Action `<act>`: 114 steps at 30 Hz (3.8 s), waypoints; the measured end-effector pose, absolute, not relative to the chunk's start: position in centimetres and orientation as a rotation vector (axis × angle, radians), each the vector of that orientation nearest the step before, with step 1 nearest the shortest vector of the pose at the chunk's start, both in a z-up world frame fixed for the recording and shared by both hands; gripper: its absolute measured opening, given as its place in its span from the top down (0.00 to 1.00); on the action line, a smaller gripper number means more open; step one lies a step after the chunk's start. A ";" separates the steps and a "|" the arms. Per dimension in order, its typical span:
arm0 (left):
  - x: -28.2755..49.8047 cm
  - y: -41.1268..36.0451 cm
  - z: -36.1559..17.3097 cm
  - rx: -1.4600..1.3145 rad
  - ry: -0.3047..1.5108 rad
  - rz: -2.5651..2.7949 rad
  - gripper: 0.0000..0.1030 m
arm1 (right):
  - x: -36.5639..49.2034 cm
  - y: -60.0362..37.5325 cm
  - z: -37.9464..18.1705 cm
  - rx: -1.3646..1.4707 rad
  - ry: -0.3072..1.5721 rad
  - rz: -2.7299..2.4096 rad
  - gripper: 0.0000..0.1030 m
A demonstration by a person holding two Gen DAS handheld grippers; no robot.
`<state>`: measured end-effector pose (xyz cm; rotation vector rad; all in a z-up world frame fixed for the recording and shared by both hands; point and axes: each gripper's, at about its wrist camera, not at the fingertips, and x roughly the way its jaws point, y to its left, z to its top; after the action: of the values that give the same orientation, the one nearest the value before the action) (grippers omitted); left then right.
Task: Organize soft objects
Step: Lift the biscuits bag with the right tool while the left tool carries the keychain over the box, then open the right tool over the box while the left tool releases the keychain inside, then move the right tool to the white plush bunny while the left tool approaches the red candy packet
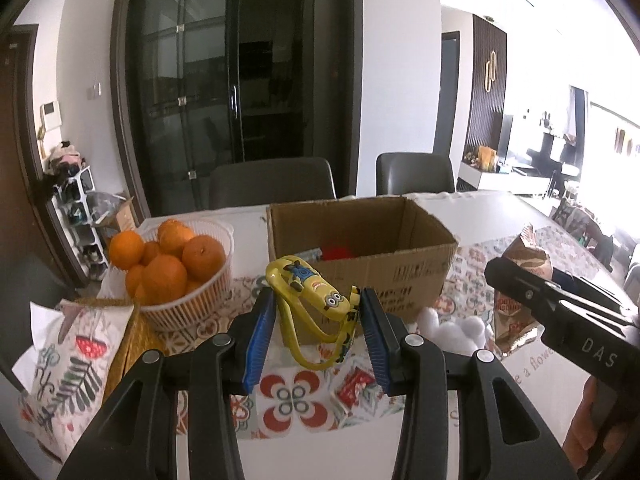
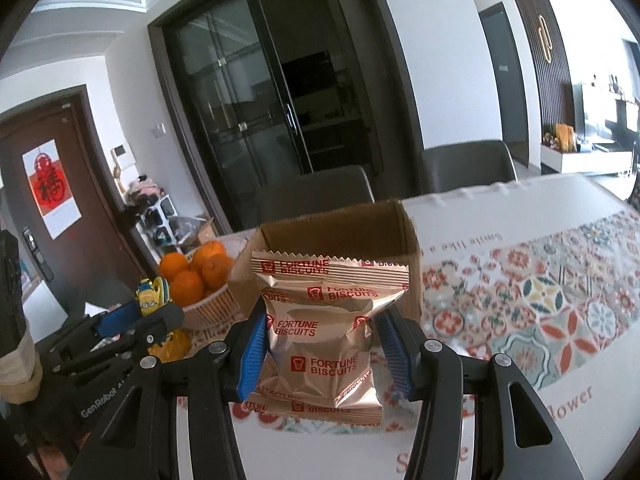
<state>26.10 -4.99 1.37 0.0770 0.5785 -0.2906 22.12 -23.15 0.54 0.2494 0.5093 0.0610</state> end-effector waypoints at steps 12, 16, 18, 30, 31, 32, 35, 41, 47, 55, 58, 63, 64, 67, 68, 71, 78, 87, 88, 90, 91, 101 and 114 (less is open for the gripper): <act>28.8 -6.1 3.4 0.075 0.523 -0.308 0.59 | 24.8 -23.7 3.1 0.228 0.450 0.068 0.49; 29.9 -6.5 3.9 0.075 0.506 -0.313 0.59 | 26.1 -24.0 3.6 0.224 0.440 0.076 0.49; 30.5 -6.6 4.1 0.074 0.496 -0.311 0.59 | 26.9 -24.1 3.8 0.218 0.439 0.079 0.49; 35.7 -7.7 3.3 0.084 0.508 -0.320 0.59 | 32.1 -24.6 3.4 0.194 0.482 0.098 0.49; 36.1 -7.8 3.1 0.082 0.515 -0.320 0.59 | 32.4 -24.6 3.4 0.190 0.486 0.100 0.49; 36.5 -7.9 2.9 0.078 0.522 -0.324 0.59 | 32.8 -24.6 3.3 0.185 0.488 0.102 0.49; 38.1 -8.0 2.3 0.066 0.546 -0.334 0.59 | 34.0 -24.5 3.3 0.171 0.502 0.105 0.49; 40.9 -8.5 1.3 0.037 0.599 -0.362 0.59 | 36.4 -24.6 2.6 0.150 0.543 0.111 0.49; 43.3 -9.3 0.2 0.055 0.648 -0.368 0.59 | 39.1 -25.1 1.0 0.161 0.631 0.114 0.49; 44.7 -10.1 -2.1 0.094 0.713 -0.362 0.58 | 41.1 -25.5 -1.8 0.171 0.740 0.117 0.49; 45.1 -10.4 -2.9 0.106 0.735 -0.367 0.58 | 41.8 -25.6 -2.4 0.162 0.767 0.127 0.49; 45.4 -10.6 -3.7 0.139 0.761 -0.369 0.56 | 42.3 -25.4 -3.0 0.146 0.797 0.130 0.48; 45.4 -10.6 -3.8 0.140 0.766 -0.368 0.56 | 42.2 -25.4 -3.1 0.146 0.799 0.126 0.48; 45.4 -10.5 -4.1 0.140 0.768 -0.360 0.50 | 42.6 -24.9 -3.0 0.130 0.817 0.136 0.42; 45.3 -10.5 -4.1 0.138 0.769 -0.361 0.44 | 42.6 -24.8 -3.0 0.133 0.823 0.143 0.35; 45.1 -10.4 -3.9 0.137 0.770 -0.370 0.41 | 42.6 -24.8 -2.8 0.138 0.808 0.145 0.27; 44.1 -9.8 -3.2 0.151 0.747 -0.350 0.36 | 40.9 -24.7 -1.2 0.107 0.746 0.093 0.27; 41.3 -9.4 -1.6 0.152 0.712 -0.342 0.31 | 37.7 -24.9 0.5 0.073 0.701 0.034 0.27; 41.0 -9.4 -1.4 0.157 0.707 -0.338 0.31 | 37.3 -25.0 0.7 0.070 0.697 0.029 0.27; 40.2 -9.5 -0.9 0.169 0.697 -0.331 0.30 | 36.7 -25.2 0.9 0.061 0.696 0.019 0.27; 39.7 -9.6 -0.7 0.177 0.691 -0.330 0.30 | 36.4 -25.2 1.0 0.059 0.694 0.018 0.27; 36.8 -9.8 -0.5 0.228 0.693 -0.333 0.30 | 33.4 -25.7 1.0 0.024 0.727 -0.005 0.27; 33.5 -10.6 -1.2 0.310 0.740 -0.344 0.30 | 30.3 -26.3 -0.7 0.057 0.823 -0.013 0.27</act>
<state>33.47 -10.64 -1.20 0.3102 0.7395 -0.3444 30.33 -26.25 -0.71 0.0566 0.8232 -0.0135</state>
